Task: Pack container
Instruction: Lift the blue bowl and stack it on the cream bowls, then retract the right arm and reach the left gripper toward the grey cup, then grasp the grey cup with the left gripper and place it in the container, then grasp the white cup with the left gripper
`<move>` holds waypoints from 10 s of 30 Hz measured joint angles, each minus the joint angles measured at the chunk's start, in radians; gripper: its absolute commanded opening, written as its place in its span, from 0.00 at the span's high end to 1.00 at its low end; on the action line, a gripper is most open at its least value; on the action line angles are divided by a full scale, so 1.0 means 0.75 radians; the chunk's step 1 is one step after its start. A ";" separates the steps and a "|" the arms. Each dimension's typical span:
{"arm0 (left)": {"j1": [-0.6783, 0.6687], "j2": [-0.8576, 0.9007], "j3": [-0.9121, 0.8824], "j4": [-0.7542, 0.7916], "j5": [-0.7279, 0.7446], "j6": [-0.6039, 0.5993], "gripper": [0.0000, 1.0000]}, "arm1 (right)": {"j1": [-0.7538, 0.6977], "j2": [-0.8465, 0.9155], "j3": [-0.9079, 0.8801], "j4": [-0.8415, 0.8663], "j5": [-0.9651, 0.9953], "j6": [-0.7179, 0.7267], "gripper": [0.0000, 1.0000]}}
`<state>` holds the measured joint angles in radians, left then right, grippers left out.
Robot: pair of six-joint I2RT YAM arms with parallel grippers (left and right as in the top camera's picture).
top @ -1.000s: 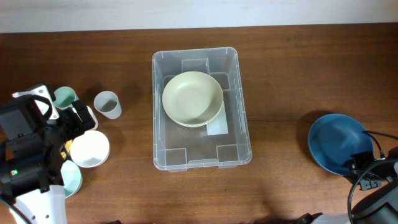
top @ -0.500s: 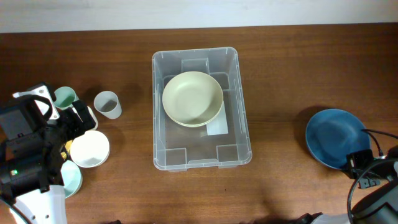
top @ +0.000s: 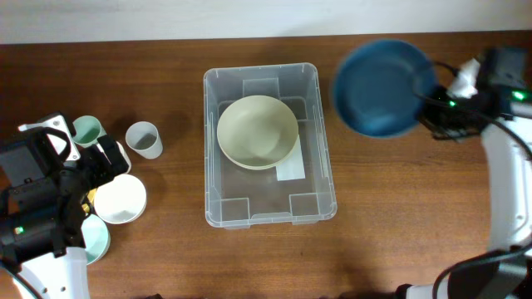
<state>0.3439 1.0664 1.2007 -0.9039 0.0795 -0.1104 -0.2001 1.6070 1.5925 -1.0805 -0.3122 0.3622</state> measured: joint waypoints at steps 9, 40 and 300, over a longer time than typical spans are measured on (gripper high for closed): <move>0.000 0.000 0.000 -0.002 0.000 0.000 0.00 | 0.600 0.029 0.088 0.181 0.083 -0.056 0.96; 0.000 0.000 0.000 -0.013 0.000 0.000 0.00 | 0.701 0.800 0.790 -0.268 0.150 -0.203 0.49; -0.541 1.268 1.076 -0.637 -0.380 -0.310 0.99 | -0.044 -0.532 -0.376 -0.402 0.371 -0.165 0.10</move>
<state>-0.0616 2.0174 2.0079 -1.3815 -0.2054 -0.3431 -0.2329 1.2079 1.3106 -1.3823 -0.0341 0.2382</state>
